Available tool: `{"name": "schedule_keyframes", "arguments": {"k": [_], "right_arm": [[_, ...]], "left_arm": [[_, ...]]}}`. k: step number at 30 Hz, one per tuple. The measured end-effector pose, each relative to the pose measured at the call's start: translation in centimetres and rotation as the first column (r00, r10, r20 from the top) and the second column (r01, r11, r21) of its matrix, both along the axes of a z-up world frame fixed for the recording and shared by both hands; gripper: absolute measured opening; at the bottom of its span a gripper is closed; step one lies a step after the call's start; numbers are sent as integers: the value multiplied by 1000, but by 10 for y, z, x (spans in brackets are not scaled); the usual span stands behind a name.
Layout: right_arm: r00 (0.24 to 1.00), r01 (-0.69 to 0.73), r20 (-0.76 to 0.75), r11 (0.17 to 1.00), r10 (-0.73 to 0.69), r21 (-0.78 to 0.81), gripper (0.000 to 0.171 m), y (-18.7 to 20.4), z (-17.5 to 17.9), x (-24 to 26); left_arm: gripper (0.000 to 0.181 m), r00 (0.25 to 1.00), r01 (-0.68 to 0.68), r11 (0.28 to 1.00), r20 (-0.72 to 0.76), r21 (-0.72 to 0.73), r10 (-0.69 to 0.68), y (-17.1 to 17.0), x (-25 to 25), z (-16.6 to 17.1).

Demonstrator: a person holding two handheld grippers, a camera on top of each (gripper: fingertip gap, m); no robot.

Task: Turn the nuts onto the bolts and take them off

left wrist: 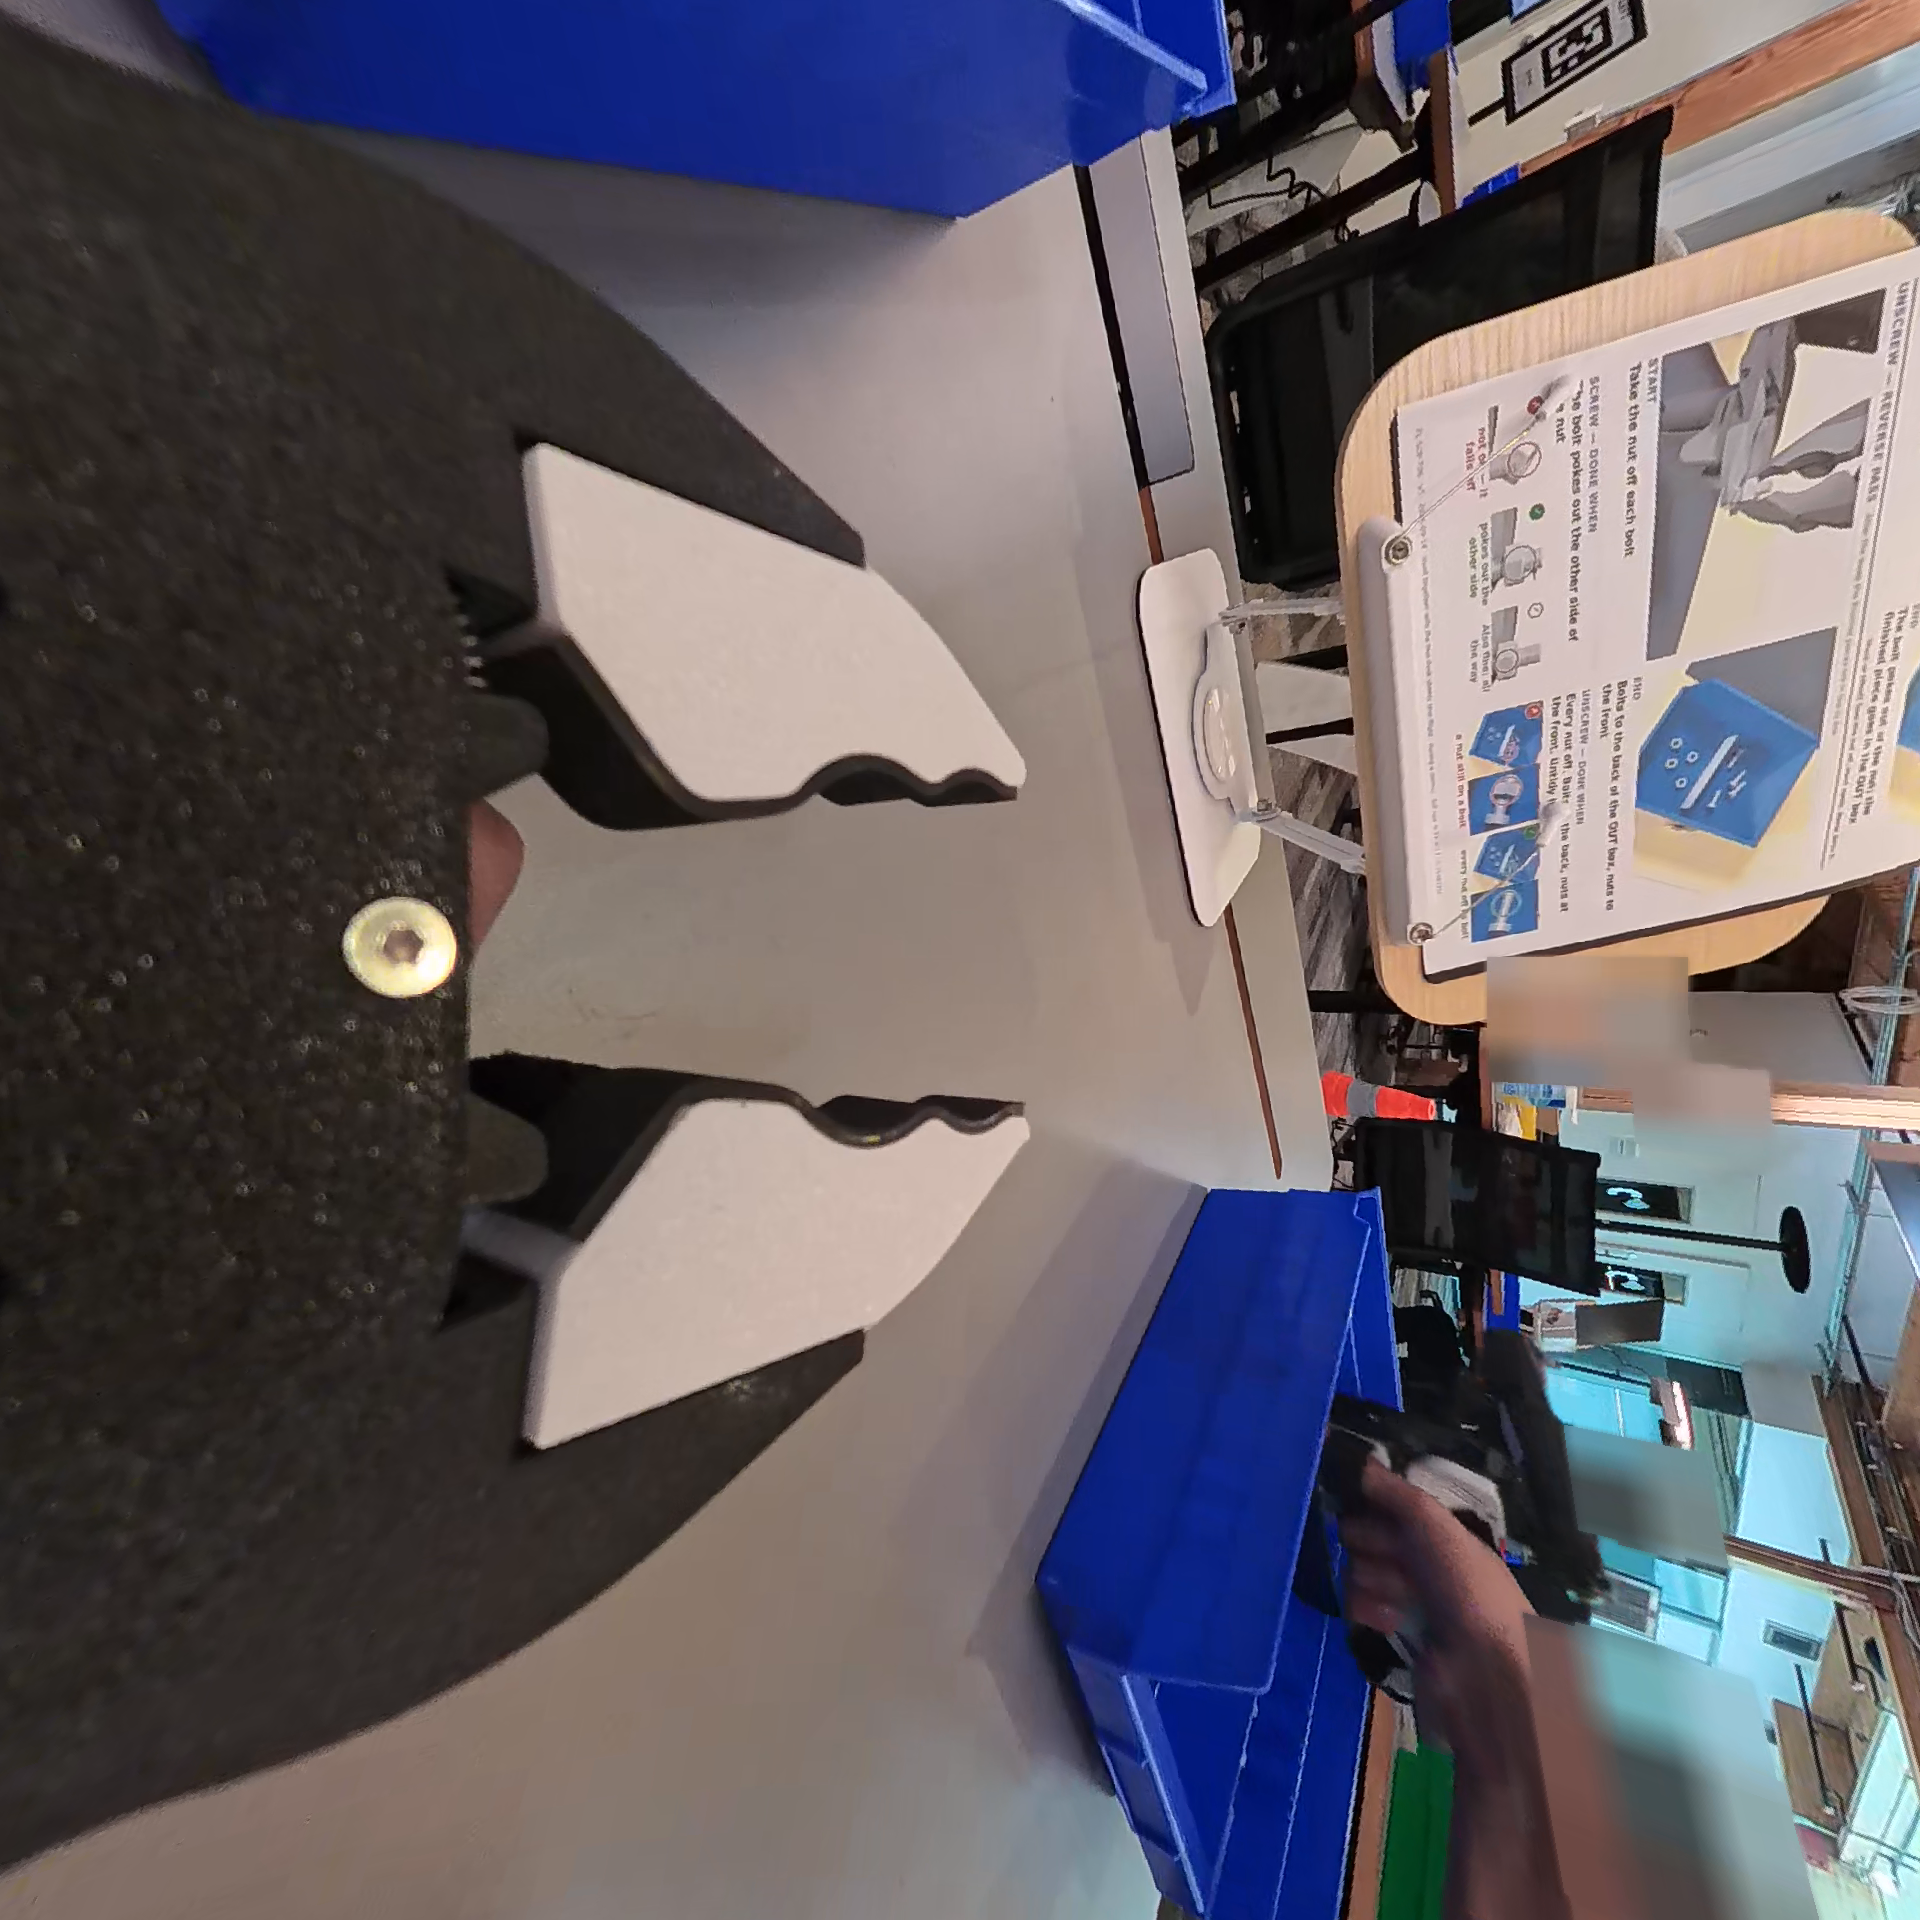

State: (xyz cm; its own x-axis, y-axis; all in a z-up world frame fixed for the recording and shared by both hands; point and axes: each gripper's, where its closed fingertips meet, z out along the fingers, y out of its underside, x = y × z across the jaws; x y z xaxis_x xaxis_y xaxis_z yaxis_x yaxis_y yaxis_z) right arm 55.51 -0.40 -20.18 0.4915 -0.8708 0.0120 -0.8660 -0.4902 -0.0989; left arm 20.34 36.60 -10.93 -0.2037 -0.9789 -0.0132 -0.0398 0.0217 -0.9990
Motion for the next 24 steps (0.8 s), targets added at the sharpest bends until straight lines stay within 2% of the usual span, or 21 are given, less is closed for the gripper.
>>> {"name": "schedule_keyframes", "arguments": {"k": [9, 12, 15, 17, 19, 20, 22, 24], "right_arm": [[995, 26, -93, 997, -32, -67, 11, -10, -13, -8], [997, 19, -75, 997, -24, -69, 27, -9, -13, -5], [999, 7, 42, 999, -5, -34, 36, -5, 7, 6], [977, -31, 211, 999, 28, 13, 37, 6, 47, 12], [895, -123, 439, 989, 76, 80, 43, 31, 105, 1], [817, -194, 569, 974, 95, 116, 45, 50, 139, -12], [611, -353, 787, 918, 81, 180, 44, 91, 201, -61], [433, -501, 902, 832, 3, 238, 40, 130, 237, -127]], "left_arm": [[53, 1000, 7, 1000, -13, 6, -6, -1, 1, -2], [53, 1000, 5, 1000, -12, 14, -5, -2, 1, -2], [53, 1000, 6, 1000, -9, 14, -6, -2, 1, -2], [53, 1000, 7, 1000, -4, 7, -7, -1, 0, -1], [53, 1000, 1, 1000, 2, -9, -1, 1, 0, 1], [53, 1000, -6, 1000, 4, -20, 6, 3, 0, 1], [52, 1000, -28, 998, 8, -51, 28, 9, 0, 2], [50, 998, -56, 995, 26, -84, 58, 16, -1, 6]]}}
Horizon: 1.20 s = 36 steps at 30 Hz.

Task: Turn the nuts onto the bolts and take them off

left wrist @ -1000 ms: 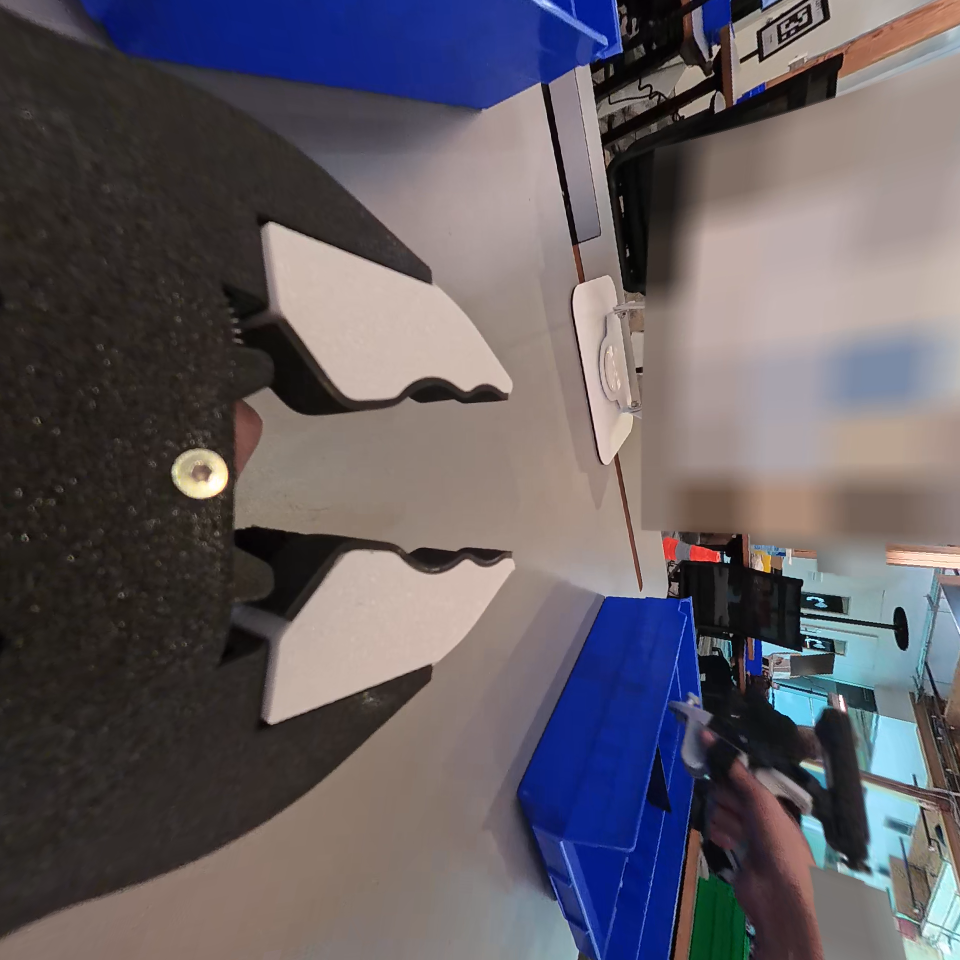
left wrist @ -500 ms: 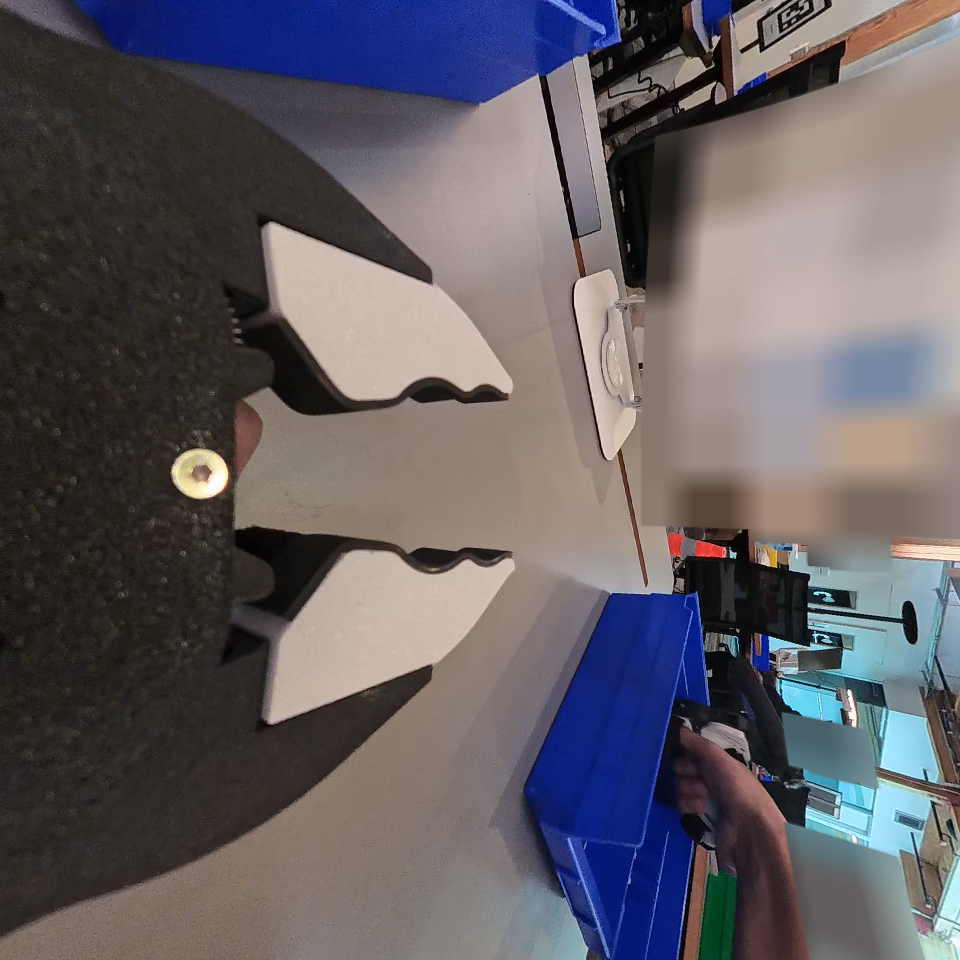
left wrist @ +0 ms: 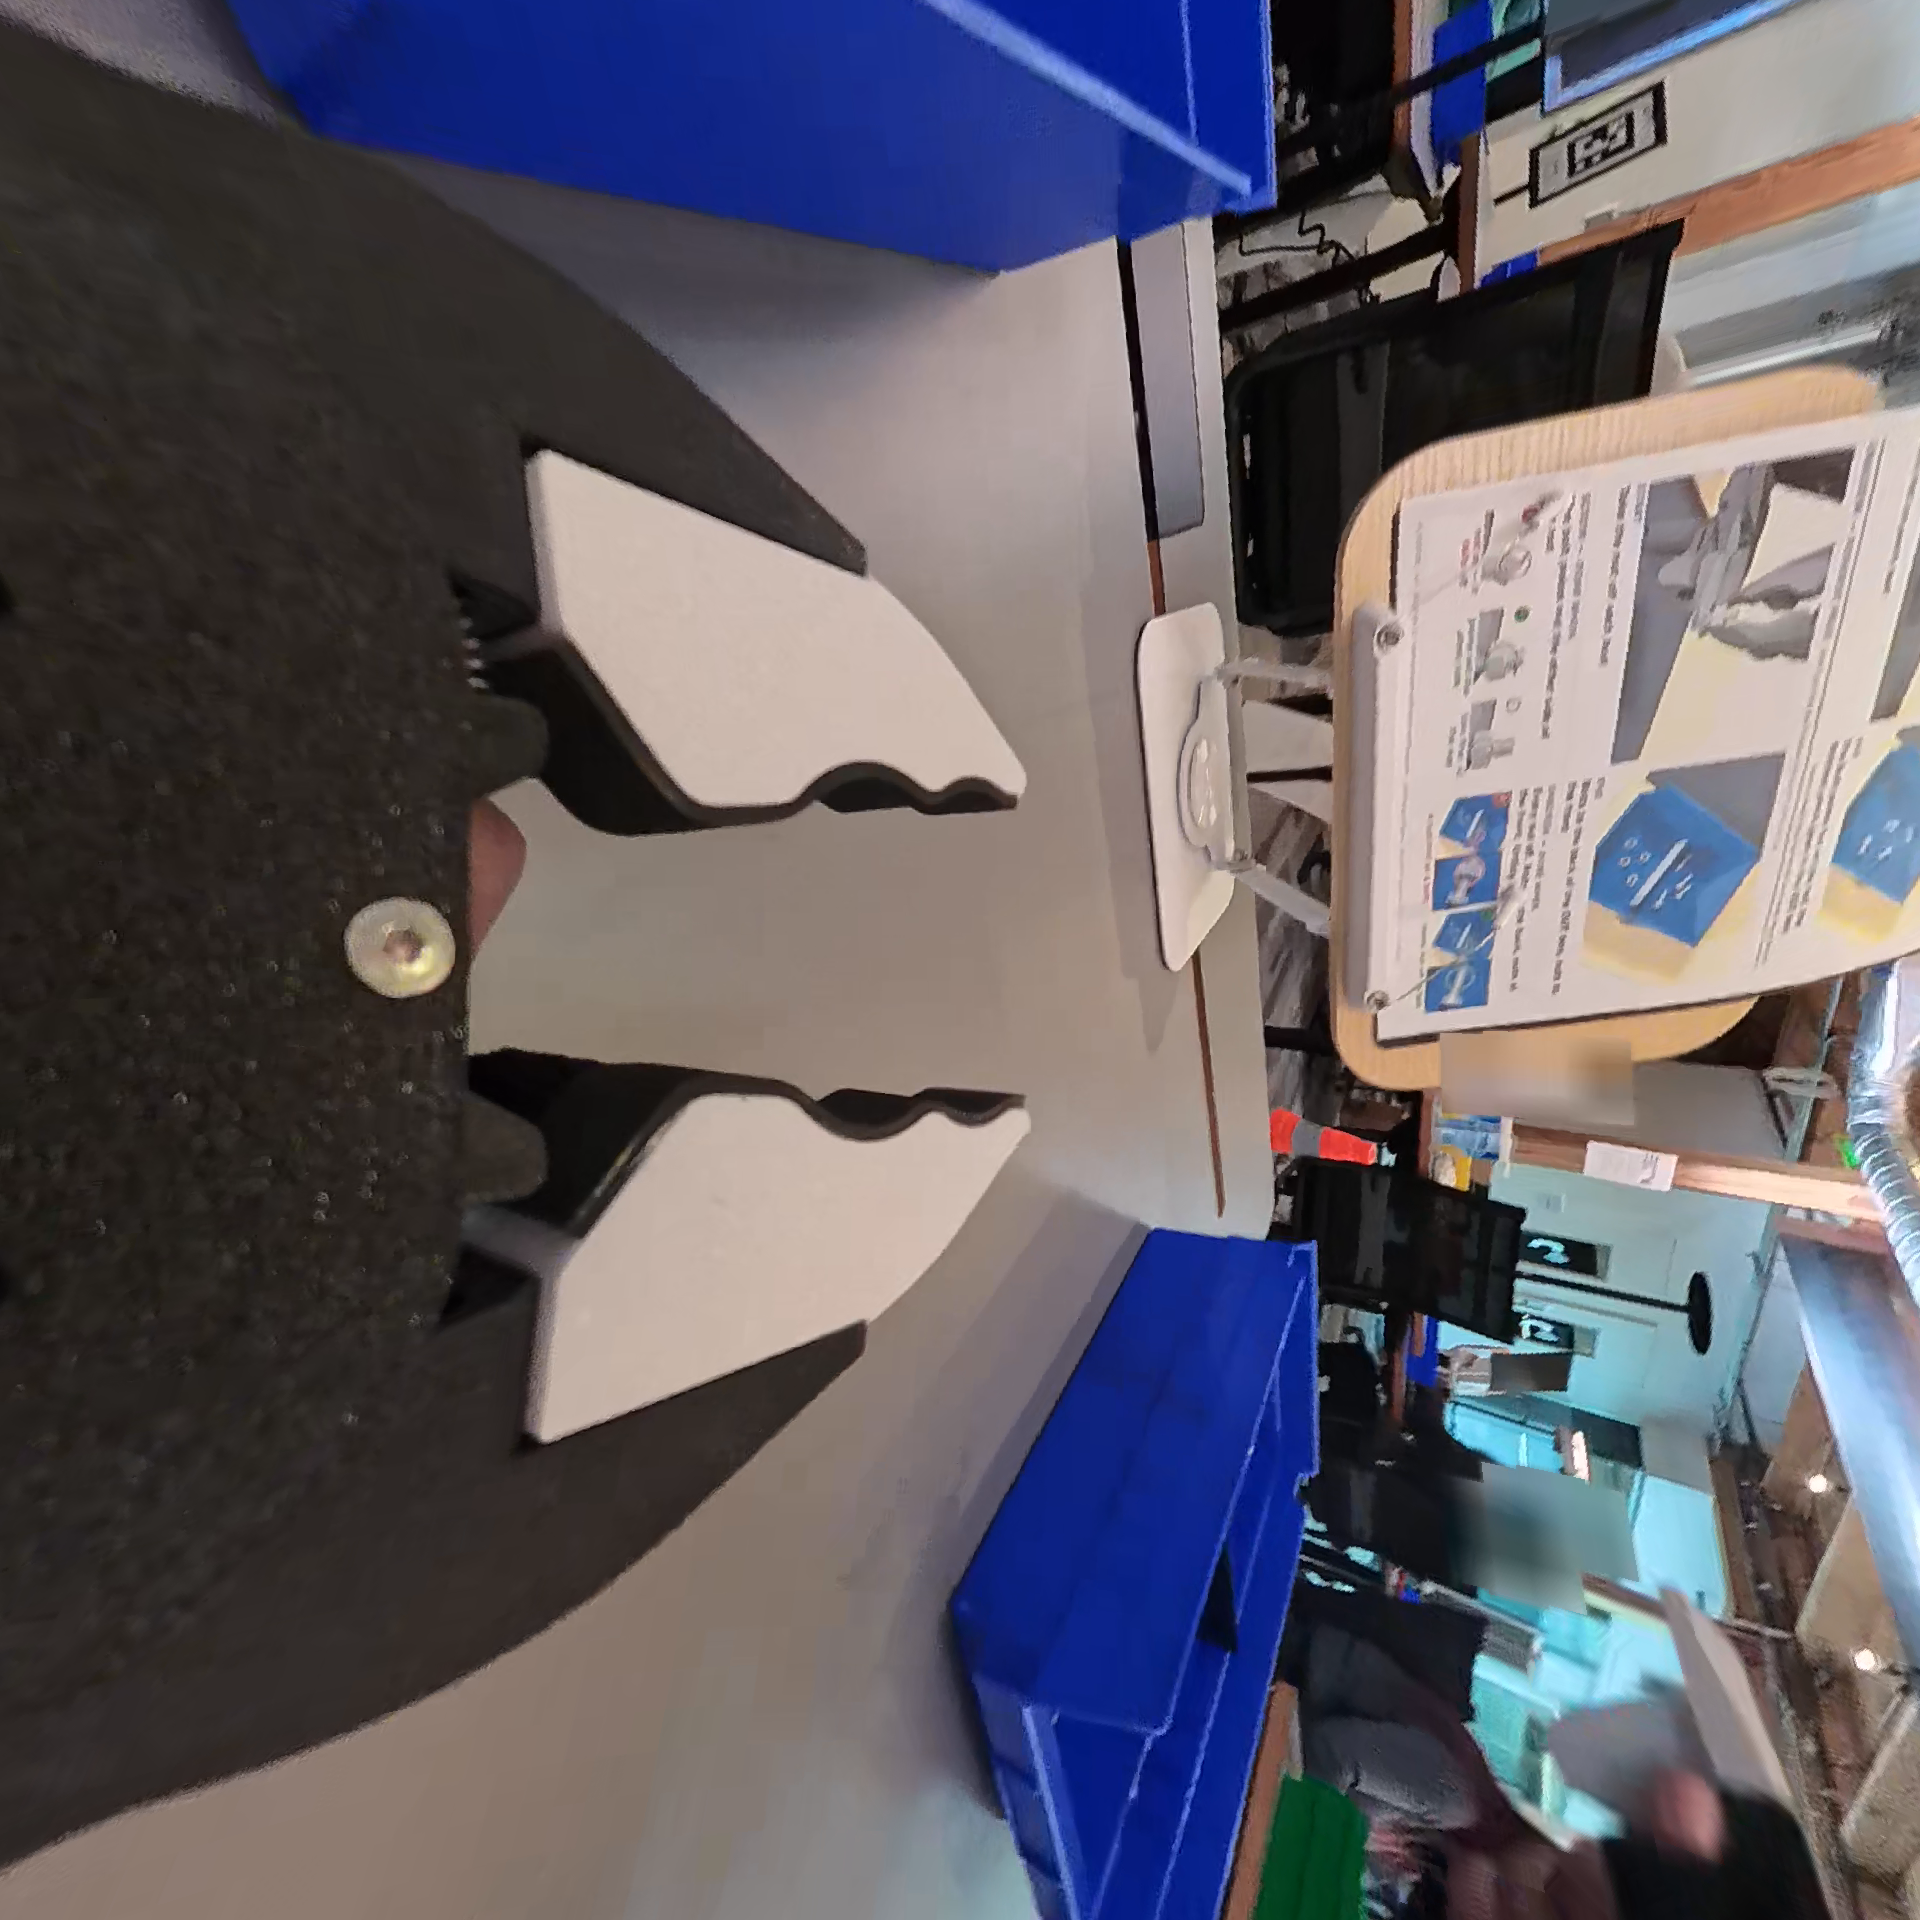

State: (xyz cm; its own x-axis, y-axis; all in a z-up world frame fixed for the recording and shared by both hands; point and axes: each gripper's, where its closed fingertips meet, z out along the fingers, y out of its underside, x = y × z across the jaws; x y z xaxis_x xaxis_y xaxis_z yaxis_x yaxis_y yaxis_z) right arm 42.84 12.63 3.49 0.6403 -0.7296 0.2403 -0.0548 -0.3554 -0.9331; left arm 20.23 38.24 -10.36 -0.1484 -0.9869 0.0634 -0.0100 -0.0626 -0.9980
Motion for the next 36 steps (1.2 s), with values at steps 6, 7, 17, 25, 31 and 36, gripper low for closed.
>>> {"name": "schedule_keyframes", "arguments": {"k": [6, 7, 17, 25, 31, 36], "right_arm": [[967, -251, 127, 910, 220, 331, 38, 87, -46, -148], [965, -259, 131, 898, 227, 355, 38, 97, -61, -159], [965, -256, 47, 890, 258, 376, 37, 122, -139, -180], [959, -276, 42, 894, 279, 353, 35, 125, -144, -182], [958, -279, 34, 893, 285, 353, 32, 126, -145, -181], [953, -286, 11, 882, 304, 375, 32, 126, -146, -180]], "left_arm": [[50, 995, -94, 994, 20, 48, 94, 13, -1, 2], [50, 994, -110, 992, 16, 60, 110, 14, -1, 1], [51, 988, -148, 986, -25, 78, 151, 20, 1, -5], [51, 990, -125, 987, -51, 99, 131, 14, 3, -9], [46, 985, -151, 937, -31, 316, 170, 44, -16, 51], [44, 929, -90, 924, -303, 371, 212, 155, 5, 88]]}}
